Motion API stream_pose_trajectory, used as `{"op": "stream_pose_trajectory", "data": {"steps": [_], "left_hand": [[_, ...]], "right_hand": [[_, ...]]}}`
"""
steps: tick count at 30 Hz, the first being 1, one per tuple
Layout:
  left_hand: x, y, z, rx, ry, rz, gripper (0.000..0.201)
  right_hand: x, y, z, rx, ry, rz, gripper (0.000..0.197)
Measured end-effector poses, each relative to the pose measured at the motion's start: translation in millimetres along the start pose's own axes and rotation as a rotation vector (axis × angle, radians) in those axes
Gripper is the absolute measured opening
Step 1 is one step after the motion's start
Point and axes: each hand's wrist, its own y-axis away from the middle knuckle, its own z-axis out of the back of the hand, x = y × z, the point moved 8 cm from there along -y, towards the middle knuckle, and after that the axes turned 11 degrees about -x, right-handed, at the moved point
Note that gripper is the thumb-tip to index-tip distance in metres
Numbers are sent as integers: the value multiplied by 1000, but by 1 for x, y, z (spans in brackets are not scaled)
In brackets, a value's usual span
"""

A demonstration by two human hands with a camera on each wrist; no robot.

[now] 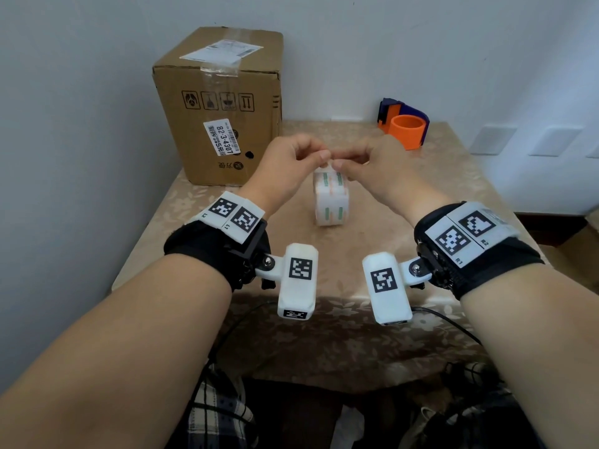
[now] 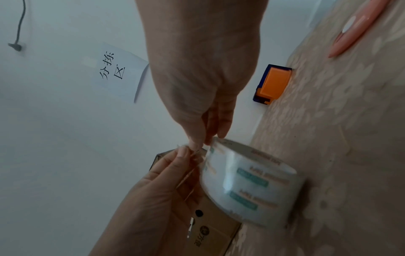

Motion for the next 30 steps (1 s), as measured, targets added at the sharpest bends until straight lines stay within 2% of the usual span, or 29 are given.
{"op": "stream_pose_trajectory", "data": {"steps": [7,10,12,16,19,21,25,30], "left_hand": [[-2,-5,5,-43,-54,24,13],[-3,-6,3,21,-58,9,24],[-4,-4,1,46,-70,4,20],[-3,-2,1,21,-1,56,7],[5,-3,4,-11,21,137,10],[11,-3,5,-13,-6,180,15],[4,-3,1,37,-85,130,3],[-3,-3,-1,133,-273,44,15]], "right_hand": [[-17,-8,0,-68,-9,-80,18],[-17,-6,-1,-68,-32,-90,14],[-17,-6,-2,-71,-60,-102,6],[-15,-4,-3,-60,-125,-97,20],[-17,0,-13,66,-14,-98,27],[-22,4,-20,142,-20,-140,31],[-26,4,-21,149,-86,-186,34],[-25,3,-22,156,-59,-162,37]]}}
